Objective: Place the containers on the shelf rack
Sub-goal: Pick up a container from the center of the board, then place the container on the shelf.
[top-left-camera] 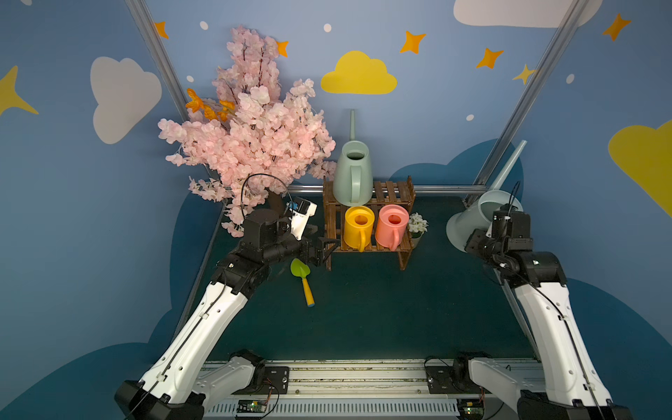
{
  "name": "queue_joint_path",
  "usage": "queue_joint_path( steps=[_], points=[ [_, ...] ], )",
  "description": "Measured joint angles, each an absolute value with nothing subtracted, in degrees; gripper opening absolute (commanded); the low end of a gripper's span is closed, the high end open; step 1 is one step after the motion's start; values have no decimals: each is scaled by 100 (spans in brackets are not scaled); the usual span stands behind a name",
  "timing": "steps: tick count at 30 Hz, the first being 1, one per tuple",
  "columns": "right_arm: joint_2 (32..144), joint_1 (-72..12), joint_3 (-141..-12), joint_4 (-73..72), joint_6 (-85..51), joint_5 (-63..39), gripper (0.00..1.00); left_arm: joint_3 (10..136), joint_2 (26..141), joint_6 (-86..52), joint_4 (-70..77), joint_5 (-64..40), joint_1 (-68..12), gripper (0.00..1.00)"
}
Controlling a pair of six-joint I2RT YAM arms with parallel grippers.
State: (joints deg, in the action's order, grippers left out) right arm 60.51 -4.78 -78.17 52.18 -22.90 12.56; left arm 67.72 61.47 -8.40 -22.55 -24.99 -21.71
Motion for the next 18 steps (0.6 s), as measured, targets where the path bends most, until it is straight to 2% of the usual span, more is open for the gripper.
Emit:
queue_joint_path(
  steps=[10, 18],
  points=[
    [6807, -814, -10569, 6114, -2132, -95, 8, 6770, 6125, -969, -2215, -2585, -2051, 100],
    [8224, -1723, -12722, 6932, -1911, -266, 7, 6757, 5996, -1046, -2213, -2596, -2029, 100]
  ],
)
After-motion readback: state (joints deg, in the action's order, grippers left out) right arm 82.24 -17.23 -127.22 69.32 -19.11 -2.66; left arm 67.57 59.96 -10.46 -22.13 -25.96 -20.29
